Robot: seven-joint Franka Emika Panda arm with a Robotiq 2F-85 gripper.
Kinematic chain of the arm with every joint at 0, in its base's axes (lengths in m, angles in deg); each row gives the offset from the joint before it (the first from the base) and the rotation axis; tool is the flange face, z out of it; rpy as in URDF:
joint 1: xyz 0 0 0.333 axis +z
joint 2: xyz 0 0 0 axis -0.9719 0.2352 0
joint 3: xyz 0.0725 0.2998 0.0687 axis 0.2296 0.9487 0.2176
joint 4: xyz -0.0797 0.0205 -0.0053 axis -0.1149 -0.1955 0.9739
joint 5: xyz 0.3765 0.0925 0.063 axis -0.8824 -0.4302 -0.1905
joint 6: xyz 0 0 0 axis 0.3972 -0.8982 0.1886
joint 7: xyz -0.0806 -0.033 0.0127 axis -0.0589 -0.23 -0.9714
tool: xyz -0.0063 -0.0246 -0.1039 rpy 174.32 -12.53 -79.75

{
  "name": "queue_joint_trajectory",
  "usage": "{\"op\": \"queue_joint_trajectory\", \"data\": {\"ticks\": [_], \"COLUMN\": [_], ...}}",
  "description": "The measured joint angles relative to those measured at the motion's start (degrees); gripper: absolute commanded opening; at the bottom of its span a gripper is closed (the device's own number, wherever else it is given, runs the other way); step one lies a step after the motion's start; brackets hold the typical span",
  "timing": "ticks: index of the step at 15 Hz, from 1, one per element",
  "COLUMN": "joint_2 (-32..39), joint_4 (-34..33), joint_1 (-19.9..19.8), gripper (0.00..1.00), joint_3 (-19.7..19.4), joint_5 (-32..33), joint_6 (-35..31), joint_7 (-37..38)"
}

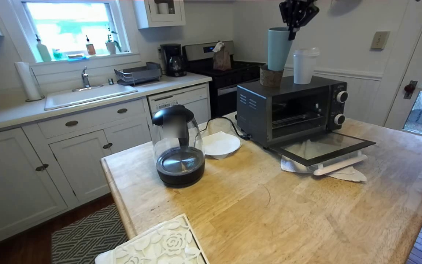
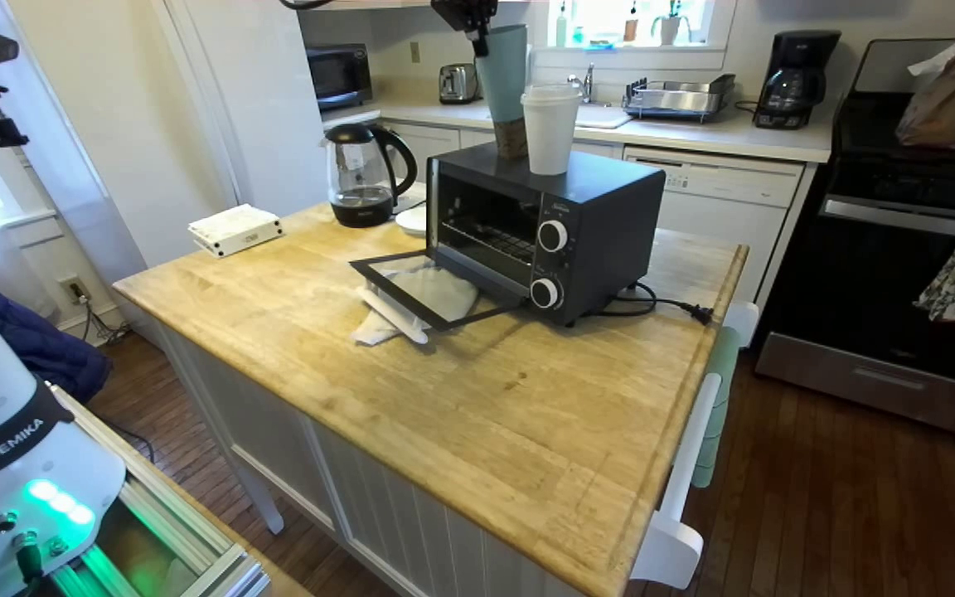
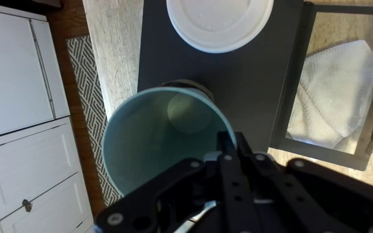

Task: Put the brown object on top of the oven then the cup inside

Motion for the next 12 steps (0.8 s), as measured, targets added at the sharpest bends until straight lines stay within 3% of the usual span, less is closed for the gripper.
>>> {"op": "queue_joint_trajectory", "data": {"ticks": [12], "joint_2": [0.6], "joint_4": [0.0], "joint_1": [-0.1], "gripper": [0.01], "joint_3": [0.1], "joint_5": [0.5], "joint_6": [-2.2], "joint_7": [-0.7]}}
